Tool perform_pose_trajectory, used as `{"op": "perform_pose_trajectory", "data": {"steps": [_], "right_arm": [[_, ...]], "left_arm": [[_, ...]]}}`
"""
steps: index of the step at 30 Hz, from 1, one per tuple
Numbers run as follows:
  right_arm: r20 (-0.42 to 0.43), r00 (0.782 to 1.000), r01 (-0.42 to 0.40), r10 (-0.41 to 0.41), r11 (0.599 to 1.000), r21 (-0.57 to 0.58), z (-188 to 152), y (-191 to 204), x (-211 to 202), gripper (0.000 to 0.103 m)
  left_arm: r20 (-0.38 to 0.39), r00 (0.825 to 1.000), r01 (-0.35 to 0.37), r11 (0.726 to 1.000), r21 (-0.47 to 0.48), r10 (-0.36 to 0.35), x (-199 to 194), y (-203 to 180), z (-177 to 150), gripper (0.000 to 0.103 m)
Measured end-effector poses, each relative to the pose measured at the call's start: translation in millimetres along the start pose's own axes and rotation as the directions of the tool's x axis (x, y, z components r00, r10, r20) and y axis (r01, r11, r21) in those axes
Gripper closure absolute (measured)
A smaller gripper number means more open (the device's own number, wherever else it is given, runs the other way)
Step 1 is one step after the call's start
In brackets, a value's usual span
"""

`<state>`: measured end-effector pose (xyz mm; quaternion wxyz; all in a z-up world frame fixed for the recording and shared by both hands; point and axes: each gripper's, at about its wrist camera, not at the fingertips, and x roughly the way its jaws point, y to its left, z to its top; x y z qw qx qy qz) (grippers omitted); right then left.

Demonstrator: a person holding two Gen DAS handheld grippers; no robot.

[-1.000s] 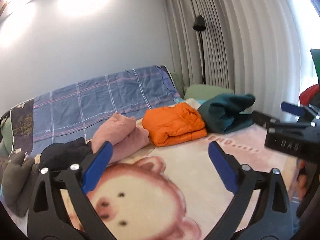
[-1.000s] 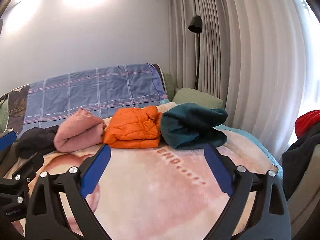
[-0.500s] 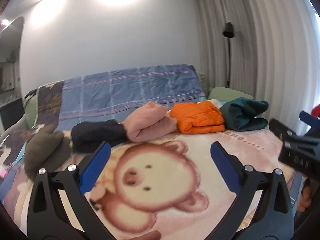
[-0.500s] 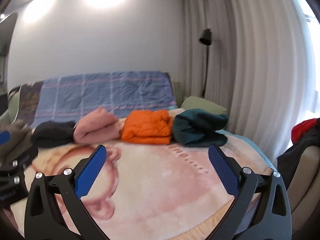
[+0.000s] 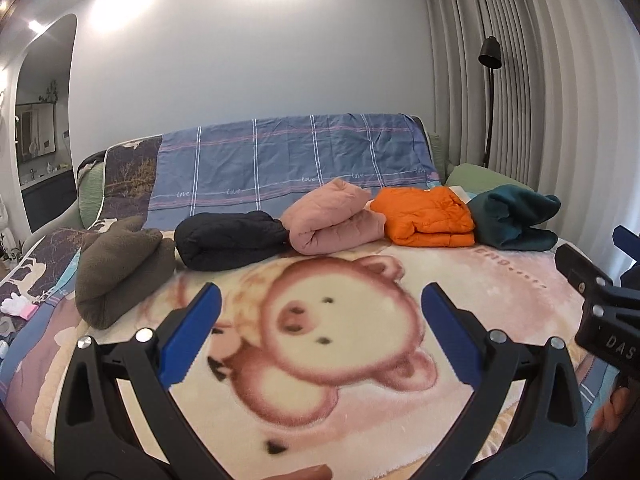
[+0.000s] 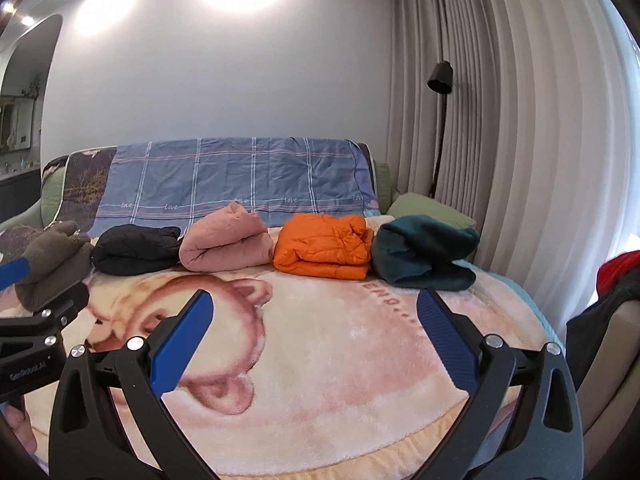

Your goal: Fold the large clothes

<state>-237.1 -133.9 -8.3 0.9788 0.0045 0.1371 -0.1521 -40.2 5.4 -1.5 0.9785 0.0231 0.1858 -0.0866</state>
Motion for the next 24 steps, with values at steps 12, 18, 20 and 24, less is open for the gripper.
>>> {"op": "perform_pose_trajectory", "data": {"steps": [12, 18, 20, 24], "right_arm": [[-0.065, 0.998, -0.021, 0.024, 0.999, 0.044, -4, -1, 5, 0.001], [-0.074, 0.997, -0.029, 0.032, 0.999, 0.036, -4, 4, 6, 0.001], [-0.078, 0.996, -0.034, 0.037, 0.999, 0.034, -5, 6, 7, 0.001], [-0.083, 0.996, -0.039, 0.041, 0.999, 0.027, -6, 9, 8, 0.001]], "left_arm": [[-0.063, 0.998, -0.014, 0.999, -0.04, 0.011, 0, 14, -8, 0.002], [-0.053, 0.998, -0.021, 0.999, -0.044, 0.019, -4, 17, -9, 0.002], [-0.056, 0.998, -0.021, 0.999, -0.048, 0.019, -4, 18, -10, 0.002], [-0.067, 0.998, -0.023, 0.998, -0.063, 0.018, -2, 22, -11, 0.002]]}}
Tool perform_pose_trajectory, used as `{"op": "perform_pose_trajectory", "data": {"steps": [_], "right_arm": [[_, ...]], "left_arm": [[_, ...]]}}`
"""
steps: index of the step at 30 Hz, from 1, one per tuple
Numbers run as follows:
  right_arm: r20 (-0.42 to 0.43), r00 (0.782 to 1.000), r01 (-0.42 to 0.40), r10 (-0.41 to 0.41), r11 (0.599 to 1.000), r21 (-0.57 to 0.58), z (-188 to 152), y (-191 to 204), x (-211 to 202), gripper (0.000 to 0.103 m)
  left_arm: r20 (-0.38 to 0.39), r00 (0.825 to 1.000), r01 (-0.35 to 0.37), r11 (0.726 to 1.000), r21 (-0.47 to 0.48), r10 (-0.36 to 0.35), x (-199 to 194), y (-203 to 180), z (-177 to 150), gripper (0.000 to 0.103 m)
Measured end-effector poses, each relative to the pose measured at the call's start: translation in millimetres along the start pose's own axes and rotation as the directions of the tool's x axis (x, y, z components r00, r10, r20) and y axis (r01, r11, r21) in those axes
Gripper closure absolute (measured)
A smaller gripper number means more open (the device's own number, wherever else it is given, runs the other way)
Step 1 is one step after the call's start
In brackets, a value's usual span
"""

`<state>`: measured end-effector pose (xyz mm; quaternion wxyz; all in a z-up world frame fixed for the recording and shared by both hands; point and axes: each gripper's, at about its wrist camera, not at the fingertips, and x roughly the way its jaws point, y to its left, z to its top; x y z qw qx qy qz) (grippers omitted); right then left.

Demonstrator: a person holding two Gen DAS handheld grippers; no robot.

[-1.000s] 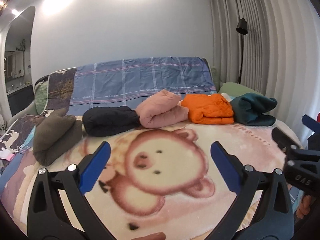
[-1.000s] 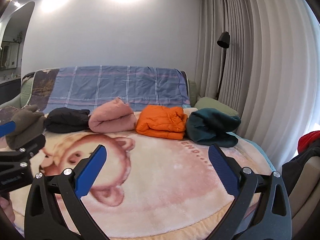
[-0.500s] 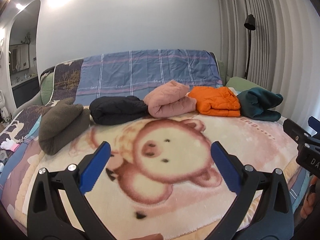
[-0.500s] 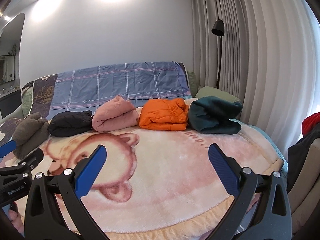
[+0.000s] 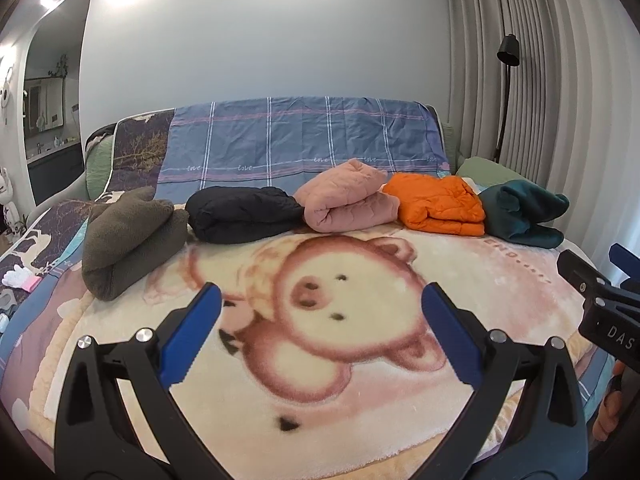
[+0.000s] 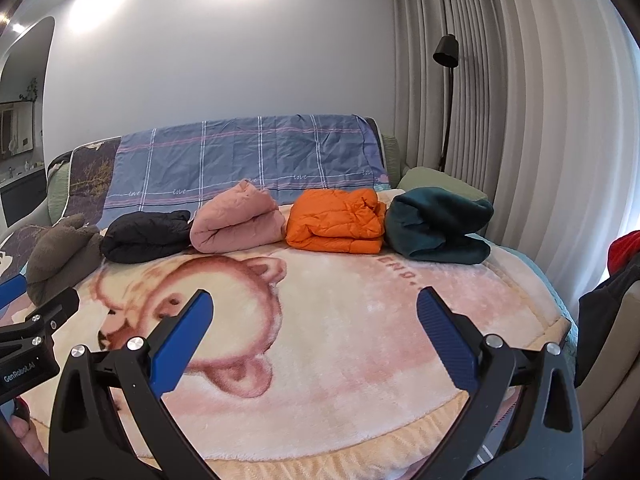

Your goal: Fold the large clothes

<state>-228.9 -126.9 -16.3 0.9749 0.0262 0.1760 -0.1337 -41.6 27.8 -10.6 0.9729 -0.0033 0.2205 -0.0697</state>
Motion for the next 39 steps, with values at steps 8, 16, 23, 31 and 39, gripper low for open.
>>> {"op": "perform_pose_trajectory", "data": {"steps": [8, 16, 23, 31, 39], "right_arm": [[-0.01, 1.0, -0.003, 0.003, 1.0, 0.002, -1, 0, 4, 0.001], [-0.024, 1.0, -0.004, 0.004, 1.0, 0.004, -4, 0, 9, 0.001], [-0.035, 0.999, -0.004, 0.004, 1.0, 0.003, -5, 0, 11, 0.001], [-0.049, 0.999, -0.013, 0.014, 1.0, 0.008, -6, 0, 16, 0.001], [-0.063, 0.998, -0.022, 0.022, 1.0, 0.007, -8, -2, 23, 0.001]], "left_arm": [[-0.004, 1.0, -0.016, 1.0, 0.015, 0.017, 3, -3, -2, 0.002], [-0.014, 1.0, -0.009, 1.0, 0.03, 0.009, 7, -6, -4, 0.002], [-0.033, 0.999, -0.014, 0.999, 0.037, 0.015, 13, -6, -6, 0.002], [-0.044, 0.999, -0.018, 0.999, 0.047, 0.02, 18, -7, -6, 0.002], [-0.057, 0.998, -0.027, 0.998, 0.056, 0.03, 26, -9, -7, 0.002]]}}
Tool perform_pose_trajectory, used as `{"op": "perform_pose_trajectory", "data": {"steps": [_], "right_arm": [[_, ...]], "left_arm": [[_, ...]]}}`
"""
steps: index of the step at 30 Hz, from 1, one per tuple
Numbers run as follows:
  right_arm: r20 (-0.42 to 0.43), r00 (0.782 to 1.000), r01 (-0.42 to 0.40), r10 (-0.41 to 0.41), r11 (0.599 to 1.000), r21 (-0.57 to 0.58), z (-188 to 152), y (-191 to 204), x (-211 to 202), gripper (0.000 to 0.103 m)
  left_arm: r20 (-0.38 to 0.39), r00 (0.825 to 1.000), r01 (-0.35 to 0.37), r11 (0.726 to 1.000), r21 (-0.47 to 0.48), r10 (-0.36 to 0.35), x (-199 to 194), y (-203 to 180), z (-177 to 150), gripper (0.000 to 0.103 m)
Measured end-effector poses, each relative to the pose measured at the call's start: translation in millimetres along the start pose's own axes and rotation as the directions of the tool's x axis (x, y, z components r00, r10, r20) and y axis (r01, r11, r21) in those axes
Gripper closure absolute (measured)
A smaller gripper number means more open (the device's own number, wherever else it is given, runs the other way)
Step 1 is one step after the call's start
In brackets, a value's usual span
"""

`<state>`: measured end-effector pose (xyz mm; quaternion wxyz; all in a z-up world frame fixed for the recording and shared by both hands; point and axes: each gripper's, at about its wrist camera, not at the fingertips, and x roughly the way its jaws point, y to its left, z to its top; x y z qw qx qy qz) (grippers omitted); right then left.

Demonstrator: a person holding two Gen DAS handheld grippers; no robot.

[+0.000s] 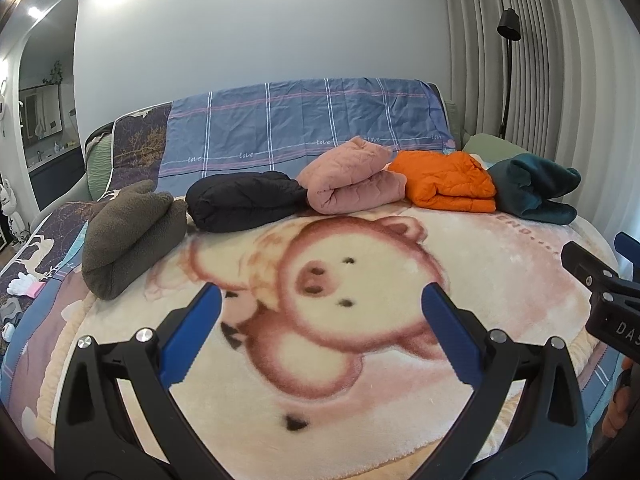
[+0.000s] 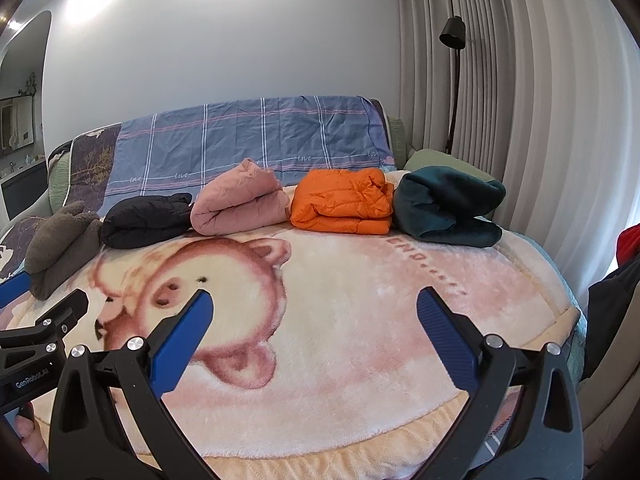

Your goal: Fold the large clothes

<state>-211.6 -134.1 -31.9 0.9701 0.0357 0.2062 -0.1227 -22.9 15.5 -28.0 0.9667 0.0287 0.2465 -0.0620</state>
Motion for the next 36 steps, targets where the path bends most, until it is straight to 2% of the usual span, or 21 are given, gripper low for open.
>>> {"op": "perform_pose_trajectory", "data": {"steps": [36], "right_arm": [[-0.029, 1.0, 0.0, 0.001, 1.0, 0.03, -6, -9, 10, 0.001]], "left_arm": [[-0.019, 1.0, -0.009, 1.0, 0.025, 0.01, 10, -6, -3, 0.002]]}}
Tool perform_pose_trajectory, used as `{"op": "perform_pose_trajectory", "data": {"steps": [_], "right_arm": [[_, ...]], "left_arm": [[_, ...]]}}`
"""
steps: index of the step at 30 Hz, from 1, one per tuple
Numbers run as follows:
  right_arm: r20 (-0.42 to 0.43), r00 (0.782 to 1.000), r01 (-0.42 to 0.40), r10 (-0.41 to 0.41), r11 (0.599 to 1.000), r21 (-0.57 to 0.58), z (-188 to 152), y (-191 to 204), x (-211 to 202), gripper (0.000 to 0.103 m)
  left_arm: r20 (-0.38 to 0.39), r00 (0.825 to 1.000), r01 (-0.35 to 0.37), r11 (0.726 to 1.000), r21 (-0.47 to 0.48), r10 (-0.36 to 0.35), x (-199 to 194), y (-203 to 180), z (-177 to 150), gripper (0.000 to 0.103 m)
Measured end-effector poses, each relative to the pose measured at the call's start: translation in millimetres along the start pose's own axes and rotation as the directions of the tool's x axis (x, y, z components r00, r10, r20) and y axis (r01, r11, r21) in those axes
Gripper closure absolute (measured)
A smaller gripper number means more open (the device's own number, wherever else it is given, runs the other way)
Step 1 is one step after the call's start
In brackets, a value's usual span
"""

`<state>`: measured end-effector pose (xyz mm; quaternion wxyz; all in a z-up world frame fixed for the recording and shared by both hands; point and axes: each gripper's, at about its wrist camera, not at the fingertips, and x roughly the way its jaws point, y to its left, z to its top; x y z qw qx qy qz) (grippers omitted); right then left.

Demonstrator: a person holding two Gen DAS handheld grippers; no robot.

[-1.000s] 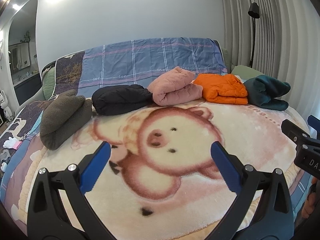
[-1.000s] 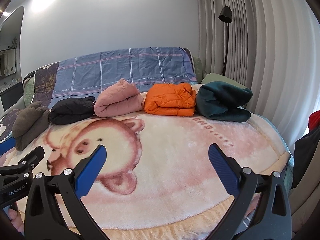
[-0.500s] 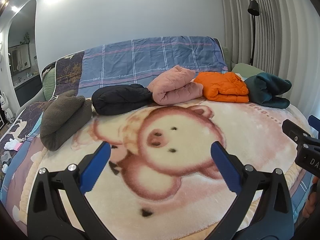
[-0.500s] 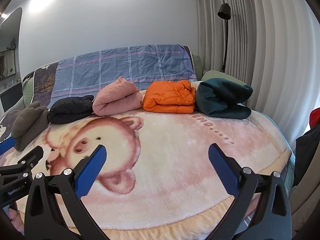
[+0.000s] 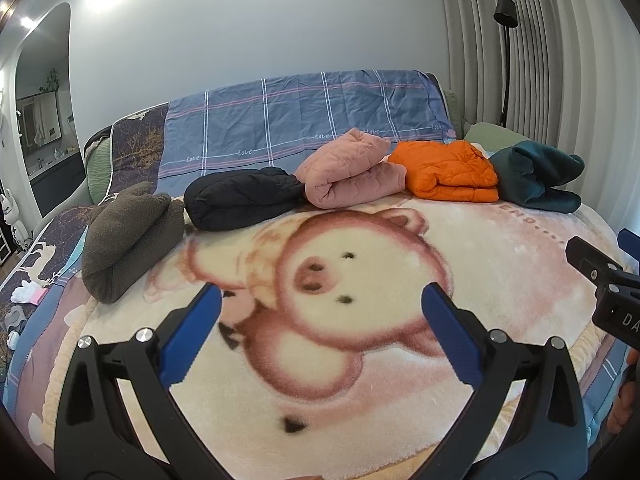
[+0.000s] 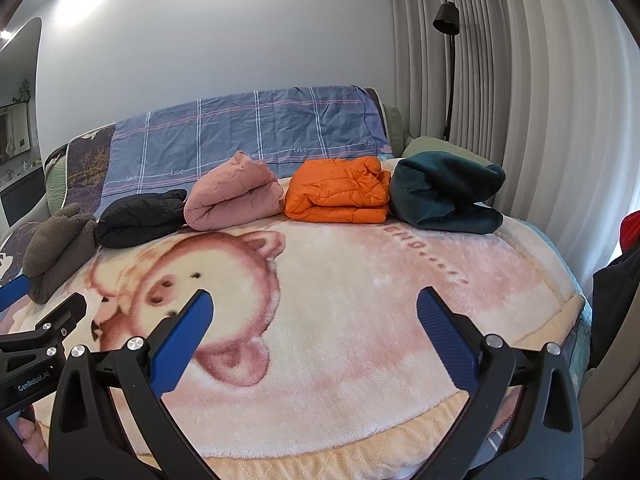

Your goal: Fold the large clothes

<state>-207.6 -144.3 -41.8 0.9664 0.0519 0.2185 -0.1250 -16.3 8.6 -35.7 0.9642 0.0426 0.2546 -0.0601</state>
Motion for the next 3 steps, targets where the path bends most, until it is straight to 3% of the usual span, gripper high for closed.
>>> {"op": "perform_pose_trajectory", "data": {"steps": [3], "right_arm": [[0.001, 1.0, 0.001, -0.001, 1.0, -0.001, 0.5, -0.2, 0.0, 0.001]], "left_arm": [[-0.002, 1.0, 0.001, 1.0, 0.0, -0.001, 0.6, 0.2, -0.8, 0.002]]}}
